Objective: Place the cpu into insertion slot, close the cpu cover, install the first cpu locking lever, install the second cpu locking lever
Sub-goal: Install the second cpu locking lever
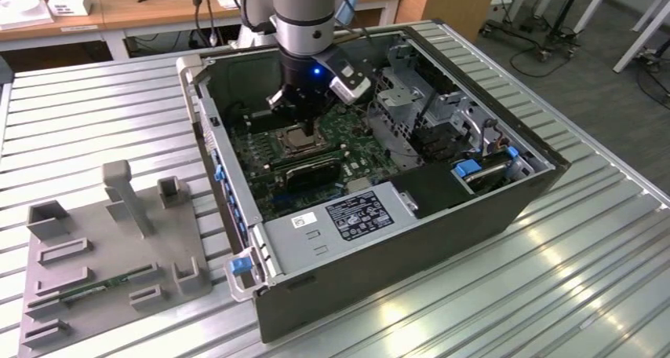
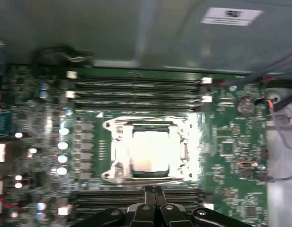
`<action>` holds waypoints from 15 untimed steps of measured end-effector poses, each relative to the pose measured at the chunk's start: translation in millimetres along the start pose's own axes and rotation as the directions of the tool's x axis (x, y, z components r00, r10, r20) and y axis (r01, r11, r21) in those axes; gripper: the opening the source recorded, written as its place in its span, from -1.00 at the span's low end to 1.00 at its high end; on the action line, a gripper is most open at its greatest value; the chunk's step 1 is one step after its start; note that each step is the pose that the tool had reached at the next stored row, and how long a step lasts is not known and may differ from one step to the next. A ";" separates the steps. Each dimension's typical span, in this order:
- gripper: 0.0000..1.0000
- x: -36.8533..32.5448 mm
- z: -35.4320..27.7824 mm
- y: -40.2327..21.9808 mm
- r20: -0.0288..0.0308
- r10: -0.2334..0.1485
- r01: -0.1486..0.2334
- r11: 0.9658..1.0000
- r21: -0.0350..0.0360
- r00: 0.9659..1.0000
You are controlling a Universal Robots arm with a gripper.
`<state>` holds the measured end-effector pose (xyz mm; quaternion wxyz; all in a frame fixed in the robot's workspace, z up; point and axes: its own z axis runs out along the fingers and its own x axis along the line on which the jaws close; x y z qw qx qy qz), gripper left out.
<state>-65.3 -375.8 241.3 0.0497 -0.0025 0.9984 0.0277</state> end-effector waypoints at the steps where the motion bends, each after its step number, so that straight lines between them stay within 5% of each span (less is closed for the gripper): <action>1: -0.79 -1.4 0.3 1.4 0.000 0.000 0.000 1.000 0.000 1.000; 7: -0.79 -2.2 2.2 18.2 0.000 0.001 -0.001 1.000 0.000 1.000; 15: -0.79 -2.2 2.3 19.4 0.000 0.000 0.000 1.000 0.000 1.000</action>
